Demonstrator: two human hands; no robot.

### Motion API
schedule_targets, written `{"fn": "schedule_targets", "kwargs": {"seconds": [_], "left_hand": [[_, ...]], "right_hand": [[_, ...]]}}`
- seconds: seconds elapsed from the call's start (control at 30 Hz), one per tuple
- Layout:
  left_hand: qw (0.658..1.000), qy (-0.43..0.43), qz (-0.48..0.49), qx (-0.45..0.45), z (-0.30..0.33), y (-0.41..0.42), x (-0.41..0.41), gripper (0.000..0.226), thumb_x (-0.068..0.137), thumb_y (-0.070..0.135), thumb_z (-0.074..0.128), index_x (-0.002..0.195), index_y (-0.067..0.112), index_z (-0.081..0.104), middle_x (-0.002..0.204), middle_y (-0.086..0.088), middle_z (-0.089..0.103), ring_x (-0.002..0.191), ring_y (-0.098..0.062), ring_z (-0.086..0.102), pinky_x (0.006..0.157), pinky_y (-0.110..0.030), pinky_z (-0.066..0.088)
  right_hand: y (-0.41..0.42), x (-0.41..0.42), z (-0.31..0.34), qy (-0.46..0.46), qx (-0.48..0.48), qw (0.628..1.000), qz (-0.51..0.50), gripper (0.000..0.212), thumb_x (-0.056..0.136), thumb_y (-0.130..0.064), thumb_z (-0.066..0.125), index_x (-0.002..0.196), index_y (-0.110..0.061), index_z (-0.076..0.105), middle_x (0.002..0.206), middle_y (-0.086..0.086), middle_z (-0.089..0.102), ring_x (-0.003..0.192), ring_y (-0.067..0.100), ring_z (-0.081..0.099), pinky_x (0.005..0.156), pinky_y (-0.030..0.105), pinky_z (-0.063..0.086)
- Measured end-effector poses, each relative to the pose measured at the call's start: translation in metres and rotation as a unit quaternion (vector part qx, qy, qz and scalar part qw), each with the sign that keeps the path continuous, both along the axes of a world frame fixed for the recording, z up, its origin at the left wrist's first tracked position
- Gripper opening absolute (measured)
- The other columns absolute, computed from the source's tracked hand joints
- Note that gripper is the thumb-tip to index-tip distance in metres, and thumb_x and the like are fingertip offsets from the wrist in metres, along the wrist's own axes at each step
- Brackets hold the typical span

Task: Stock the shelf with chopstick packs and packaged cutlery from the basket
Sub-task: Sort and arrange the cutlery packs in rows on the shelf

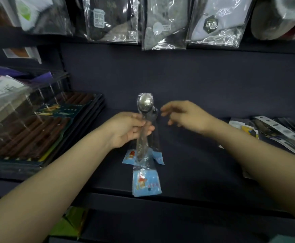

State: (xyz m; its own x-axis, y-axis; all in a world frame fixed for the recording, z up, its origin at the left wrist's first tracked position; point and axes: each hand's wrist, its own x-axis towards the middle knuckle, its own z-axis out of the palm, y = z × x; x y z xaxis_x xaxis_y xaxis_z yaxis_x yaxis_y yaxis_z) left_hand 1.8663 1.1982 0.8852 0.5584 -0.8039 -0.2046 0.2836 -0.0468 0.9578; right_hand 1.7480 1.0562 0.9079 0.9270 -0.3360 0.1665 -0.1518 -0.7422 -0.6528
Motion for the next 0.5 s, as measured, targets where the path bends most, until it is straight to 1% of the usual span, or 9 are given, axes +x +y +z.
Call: {"fn": "schedule_targets", "kwargs": {"seconds": [0.07,0.13,0.2,0.23,0.3,0.33,0.37,0.43,0.5], "left_hand": [[0.999,-0.030,-0.035,-0.009,0.002,-0.002,-0.011,0.013,0.089,-0.006,0.050,0.094,0.005,0.055,0.079,-0.010,0.070,0.068,-0.015,0.071,0.066,-0.026,0.059],[0.991,-0.110,-0.074,0.002,0.003,-0.004,-0.022,0.014,0.089,0.001,0.053,0.102,0.006,0.055,0.086,-0.009,0.070,0.071,-0.012,0.071,0.068,-0.024,0.059],[0.967,-0.236,-0.090,0.032,0.001,-0.004,-0.027,0.013,0.092,0.014,0.052,0.101,0.010,0.061,0.089,-0.006,0.071,0.075,-0.010,0.070,0.069,-0.023,0.058],[0.942,-0.322,-0.070,0.060,-0.002,-0.003,-0.025,0.016,0.093,0.020,0.050,0.099,0.013,0.063,0.091,-0.005,0.072,0.077,-0.012,0.069,0.070,-0.025,0.057],[0.838,-0.522,0.005,0.162,-0.008,-0.001,-0.009,0.024,0.093,0.032,0.047,0.098,0.015,0.064,0.096,-0.006,0.071,0.086,-0.019,0.066,0.074,-0.033,0.054],[0.779,-0.586,0.027,0.222,-0.011,0.001,-0.001,0.030,0.091,0.039,0.048,0.101,0.015,0.062,0.100,-0.007,0.069,0.089,-0.022,0.063,0.074,-0.034,0.051],[0.741,-0.611,0.029,0.278,-0.013,0.002,0.003,0.039,0.088,0.048,0.048,0.105,0.014,0.060,0.102,-0.006,0.066,0.088,-0.023,0.060,0.071,-0.034,0.049],[0.723,-0.589,-0.008,0.360,-0.016,0.000,0.002,0.059,0.080,0.063,0.050,0.109,0.012,0.054,0.099,-0.003,0.059,0.083,-0.021,0.054,0.064,-0.032,0.045],[0.717,-0.582,-0.036,0.383,-0.017,-0.005,-0.006,0.064,0.073,0.069,0.054,0.103,0.012,0.053,0.090,-0.001,0.055,0.076,-0.018,0.052,0.057,-0.030,0.042]], "right_hand": [[0.002,0.006,-0.001,-0.062,0.189,0.978,-0.056,0.013,0.093,-0.018,0.049,0.096,-0.013,0.061,0.093,0.007,0.067,0.063,0.014,0.057,0.052,0.020,0.040],[0.002,0.012,-0.005,-0.088,0.263,0.958,-0.075,0.014,0.092,-0.022,0.053,0.090,-0.012,0.062,0.078,0.002,0.062,0.054,0.008,0.049,0.044,0.017,0.036],[0.001,0.016,-0.010,-0.096,0.283,0.950,-0.088,0.012,0.091,-0.017,0.055,0.082,-0.013,0.062,0.070,0.002,0.057,0.048,0.006,0.041,0.039,0.014,0.034],[-0.003,0.018,-0.012,-0.097,0.278,0.950,-0.101,0.013,0.091,-0.015,0.055,0.080,-0.014,0.061,0.069,0.003,0.055,0.045,0.004,0.039,0.036,0.012,0.032],[-0.015,0.019,-0.013,-0.105,0.271,0.947,-0.136,0.009,0.091,-0.012,0.054,0.085,-0.013,0.060,0.068,0.002,0.053,0.038,0.002,0.036,0.033,0.012,0.029],[-0.023,0.020,-0.014,-0.111,0.274,0.942,-0.158,0.006,0.091,-0.013,0.054,0.087,-0.012,0.058,0.067,0.002,0.054,0.035,0.001,0.036,0.032,0.012,0.027],[-0.031,0.022,-0.014,-0.115,0.280,0.936,-0.179,0.005,0.090,-0.014,0.055,0.086,-0.012,0.057,0.067,0.001,0.055,0.033,0.000,0.035,0.031,0.013,0.026],[-0.042,0.029,-0.018,-0.105,0.289,0.926,-0.218,0.009,0.089,-0.016,0.059,0.082,-0.013,0.053,0.066,0.002,0.055,0.028,0.001,0.034,0.029,0.013,0.024],[-0.046,0.041,-0.025,-0.085,0.287,0.925,-0.233,0.015,0.088,-0.016,0.061,0.077,-0.013,0.052,0.065,0.004,0.053,0.026,0.001,0.033,0.028,0.012,0.023]]}}
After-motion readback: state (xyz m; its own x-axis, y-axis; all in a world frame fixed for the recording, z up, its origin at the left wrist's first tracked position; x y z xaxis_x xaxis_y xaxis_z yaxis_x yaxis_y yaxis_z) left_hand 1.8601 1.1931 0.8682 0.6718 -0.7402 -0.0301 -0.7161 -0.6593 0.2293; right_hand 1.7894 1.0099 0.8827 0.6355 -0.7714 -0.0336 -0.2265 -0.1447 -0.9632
